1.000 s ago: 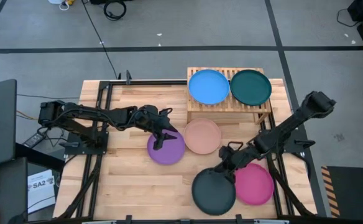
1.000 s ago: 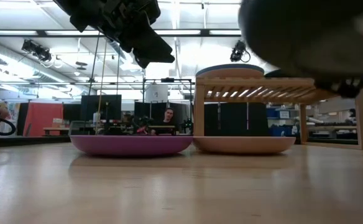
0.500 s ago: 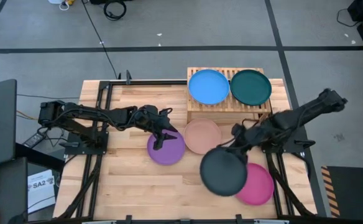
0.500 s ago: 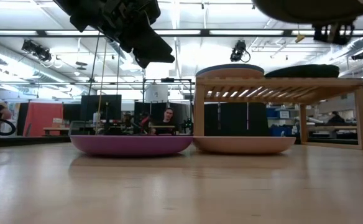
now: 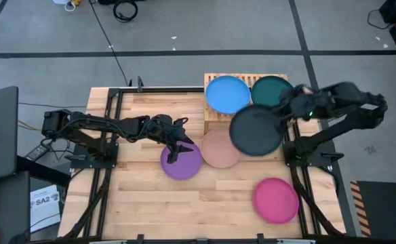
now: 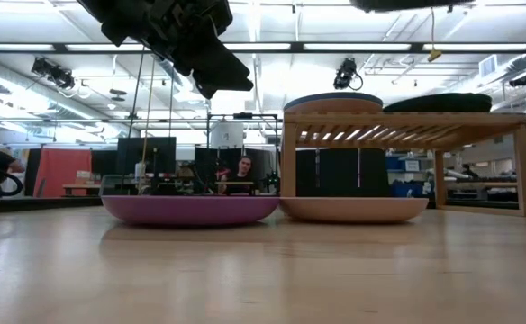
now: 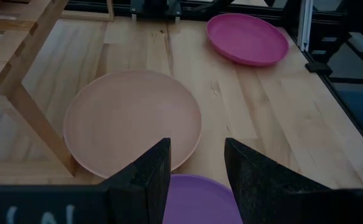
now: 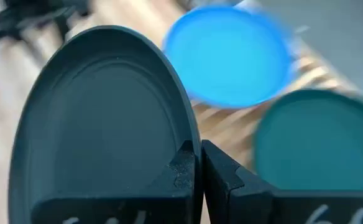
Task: Place and stack plates onto a shelf
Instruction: Stack the black plate on top of the other dark blue plate on the shelf
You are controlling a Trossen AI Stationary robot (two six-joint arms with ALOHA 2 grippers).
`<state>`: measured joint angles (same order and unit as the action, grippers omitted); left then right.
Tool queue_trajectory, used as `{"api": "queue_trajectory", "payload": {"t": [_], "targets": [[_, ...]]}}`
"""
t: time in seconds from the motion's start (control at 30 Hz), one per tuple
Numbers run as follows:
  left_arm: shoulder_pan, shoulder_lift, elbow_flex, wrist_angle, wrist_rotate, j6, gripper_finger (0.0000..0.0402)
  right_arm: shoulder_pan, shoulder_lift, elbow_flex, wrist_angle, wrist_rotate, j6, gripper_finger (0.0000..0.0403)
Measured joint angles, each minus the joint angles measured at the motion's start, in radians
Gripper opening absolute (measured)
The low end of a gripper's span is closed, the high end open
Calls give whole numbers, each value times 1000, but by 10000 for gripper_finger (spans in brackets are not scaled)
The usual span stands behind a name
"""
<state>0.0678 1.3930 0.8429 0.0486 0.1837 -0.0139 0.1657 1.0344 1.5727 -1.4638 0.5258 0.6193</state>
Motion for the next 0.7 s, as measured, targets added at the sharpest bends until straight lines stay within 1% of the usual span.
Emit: {"api": "queue_trajectory", "payload": {"t": [0.13,0.23,0.4,0.6,0.7], "targets": [[0,0,0,0,0,0,157,-91,-2,68,-35,95,-54,18],[0,0,0,0,0,0,157,-160,-2,94,-43,143,-103,18],[0,0,0,0,0,1,157,-275,-5,100,-52,173,-172,18],[0,0,0,0,0,1,157,-411,-6,99,-110,231,-207,18],[0,0,0,0,0,1,157,-473,-12,97,-104,238,-238,18]]}}
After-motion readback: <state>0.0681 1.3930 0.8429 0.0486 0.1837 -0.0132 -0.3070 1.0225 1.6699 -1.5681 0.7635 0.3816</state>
